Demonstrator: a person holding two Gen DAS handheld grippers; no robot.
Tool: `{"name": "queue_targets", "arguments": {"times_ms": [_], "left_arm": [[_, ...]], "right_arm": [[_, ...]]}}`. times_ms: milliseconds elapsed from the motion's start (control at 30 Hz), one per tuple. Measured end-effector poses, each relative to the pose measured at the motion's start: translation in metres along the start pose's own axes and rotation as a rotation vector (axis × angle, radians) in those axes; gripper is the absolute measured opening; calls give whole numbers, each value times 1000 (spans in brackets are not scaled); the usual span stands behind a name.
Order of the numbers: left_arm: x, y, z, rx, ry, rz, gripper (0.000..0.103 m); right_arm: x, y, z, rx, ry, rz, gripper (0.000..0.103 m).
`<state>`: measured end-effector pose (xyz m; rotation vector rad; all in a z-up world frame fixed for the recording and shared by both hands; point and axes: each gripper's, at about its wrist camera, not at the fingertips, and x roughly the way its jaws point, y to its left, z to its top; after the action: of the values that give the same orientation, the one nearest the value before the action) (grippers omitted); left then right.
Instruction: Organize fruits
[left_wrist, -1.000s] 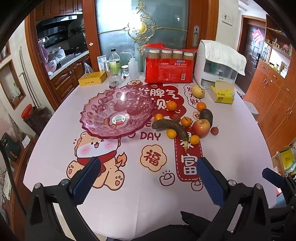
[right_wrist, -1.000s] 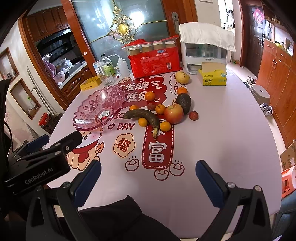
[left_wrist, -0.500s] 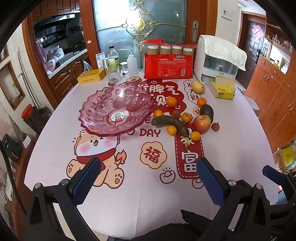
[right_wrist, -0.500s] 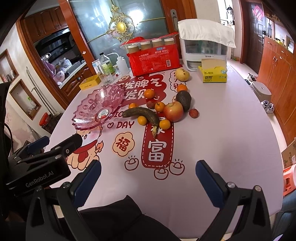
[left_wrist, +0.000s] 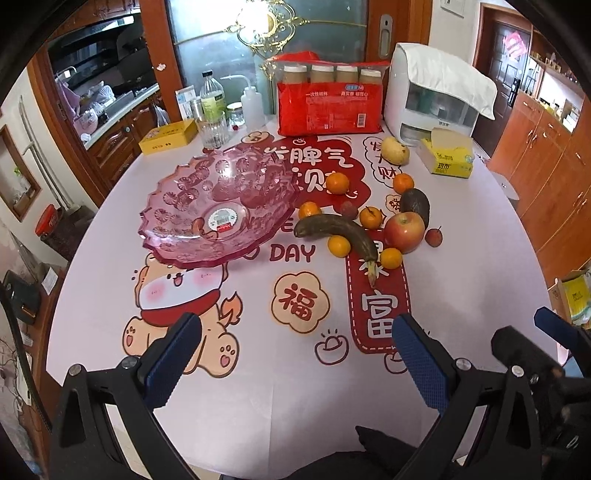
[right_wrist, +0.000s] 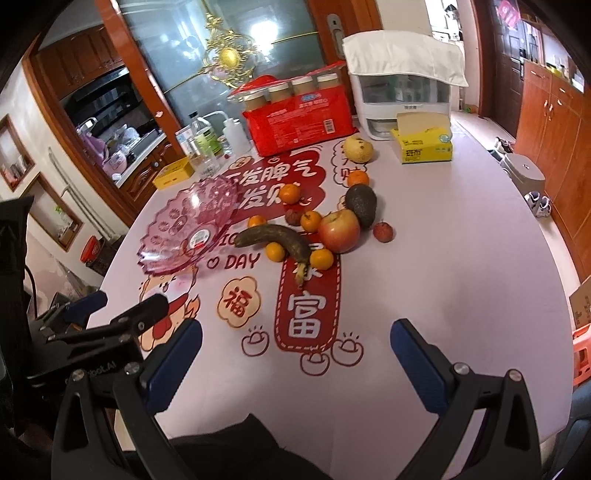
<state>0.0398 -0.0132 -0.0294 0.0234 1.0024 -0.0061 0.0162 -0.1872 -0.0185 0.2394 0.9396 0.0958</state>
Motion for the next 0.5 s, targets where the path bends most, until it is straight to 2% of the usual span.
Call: {"name": "queue_targets", "arguments": {"times_ms": [133,500], "left_arm": [[11,-4,18,-3,12,3,102],[52,-14,90,-141,33,-38,102]], "right_arm": [[5,-14,17,25,-1,11,102],[34,-42,83,-6,-72,-21,102]]}}
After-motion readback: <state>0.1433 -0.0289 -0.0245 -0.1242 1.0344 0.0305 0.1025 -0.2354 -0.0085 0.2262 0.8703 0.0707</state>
